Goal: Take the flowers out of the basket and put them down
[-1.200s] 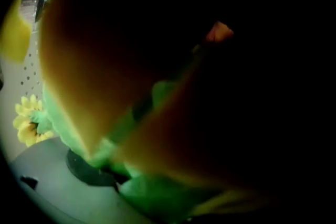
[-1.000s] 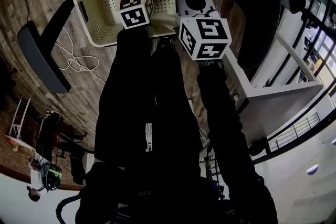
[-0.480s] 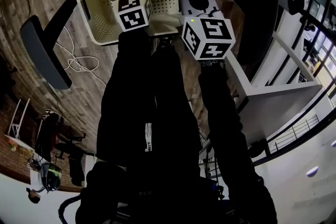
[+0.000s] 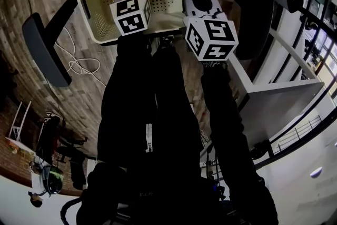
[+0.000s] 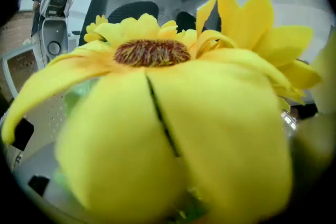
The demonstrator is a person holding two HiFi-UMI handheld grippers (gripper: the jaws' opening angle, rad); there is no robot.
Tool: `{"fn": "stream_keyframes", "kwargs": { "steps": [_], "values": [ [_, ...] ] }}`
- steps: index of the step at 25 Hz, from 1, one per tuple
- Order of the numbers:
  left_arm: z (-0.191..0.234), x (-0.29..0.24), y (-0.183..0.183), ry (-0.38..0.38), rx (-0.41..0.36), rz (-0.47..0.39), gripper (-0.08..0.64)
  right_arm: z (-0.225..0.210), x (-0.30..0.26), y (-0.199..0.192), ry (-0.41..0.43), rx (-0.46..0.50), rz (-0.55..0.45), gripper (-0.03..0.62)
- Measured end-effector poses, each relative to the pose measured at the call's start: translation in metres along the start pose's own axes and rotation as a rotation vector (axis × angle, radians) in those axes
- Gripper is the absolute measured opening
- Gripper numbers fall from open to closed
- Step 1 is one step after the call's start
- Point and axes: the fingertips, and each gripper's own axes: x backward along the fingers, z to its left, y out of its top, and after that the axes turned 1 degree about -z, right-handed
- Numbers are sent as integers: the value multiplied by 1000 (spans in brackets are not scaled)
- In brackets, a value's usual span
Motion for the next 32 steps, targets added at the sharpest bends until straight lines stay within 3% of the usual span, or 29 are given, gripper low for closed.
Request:
{"fn": "stream_keyframes", "kwargs": {
  "steps": [25,32],
  "values": [
    [-16,60,55,14,-54,-135,491,15,38,24,0,27,-58,12],
    [-24,100,91,19,-49,-241,489,25,65,45,-4,51,-98,12]
  ]
}}
